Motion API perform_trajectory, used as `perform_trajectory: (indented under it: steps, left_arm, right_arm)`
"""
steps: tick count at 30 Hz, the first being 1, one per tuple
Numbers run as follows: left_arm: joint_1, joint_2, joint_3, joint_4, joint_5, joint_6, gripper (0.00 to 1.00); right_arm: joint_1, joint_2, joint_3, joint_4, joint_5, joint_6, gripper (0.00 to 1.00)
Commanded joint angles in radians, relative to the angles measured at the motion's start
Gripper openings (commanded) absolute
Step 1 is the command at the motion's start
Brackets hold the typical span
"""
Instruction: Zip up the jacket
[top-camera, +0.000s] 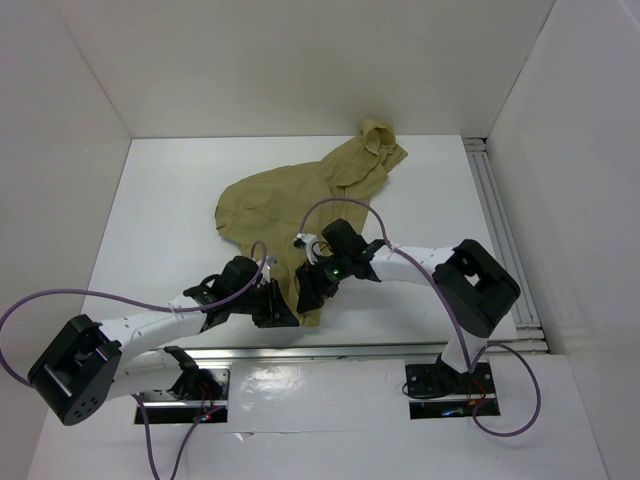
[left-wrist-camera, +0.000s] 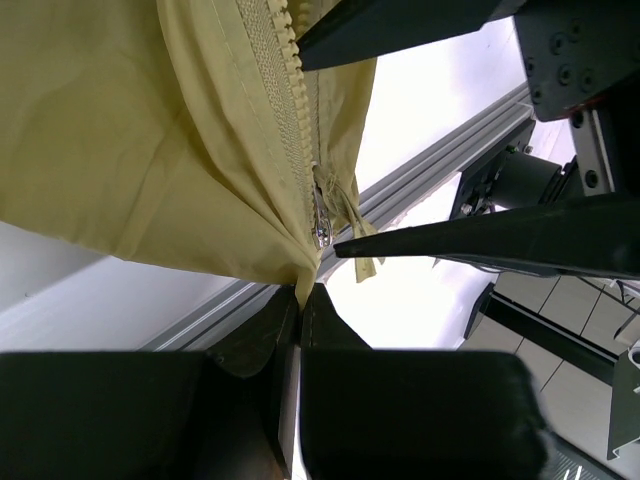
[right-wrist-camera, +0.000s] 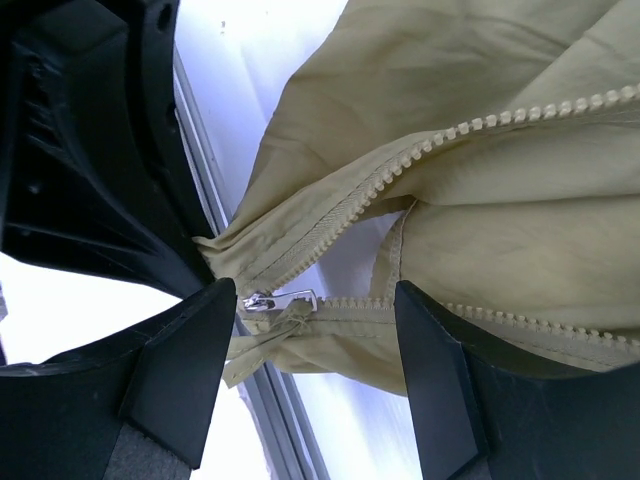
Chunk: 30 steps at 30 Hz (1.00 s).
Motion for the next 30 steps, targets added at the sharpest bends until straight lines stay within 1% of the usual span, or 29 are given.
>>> perform_trajectory:
  steps: [1, 5, 7, 13, 17, 24, 30]
  left_arm:
    - [0.005, -0.019, -0.005, 0.017, 0.024, 0.024, 0.0]
    - [0.005, -0.019, -0.005, 0.017, 0.024, 0.024, 0.0]
    - [0.005, -0.019, -0.014, 0.017, 0.024, 0.024, 0.0]
    - [0.005, -0.019, -0.014, 0.027, 0.033, 0.024, 0.0]
    - [0.005, -0.01, -0.014, 0.027, 0.033, 0.024, 0.0]
    - [0.005, -0.01, -0.014, 0.027, 0.033, 0.024, 0.0]
    - [0.005, -0.01, -0.014, 0.036, 0.033, 0.024, 0.0]
  right_arm:
    - [-0.012, 0.016, 0.035, 0.059, -0.084, -0.012, 0.71]
    - [-0.012, 0.026, 0.035, 0.059, -0.125, -0.012, 0.67]
    - [-0.012, 0.002, 0.013, 0.071, -0.135, -0.012, 0.66]
    - [-0.012, -0.013, 0.004, 0.062, -0.209, -0.031, 0.66]
    - [-0.012, -0.003, 0.004, 0.062, -0.188, -0.031, 0.66]
    - [-0.012, 0.042, 0.022, 0.062, -0.198, -0.04, 0.66]
    - [-0.012, 0.042, 0.022, 0.062, -0.189, -0.04, 0.66]
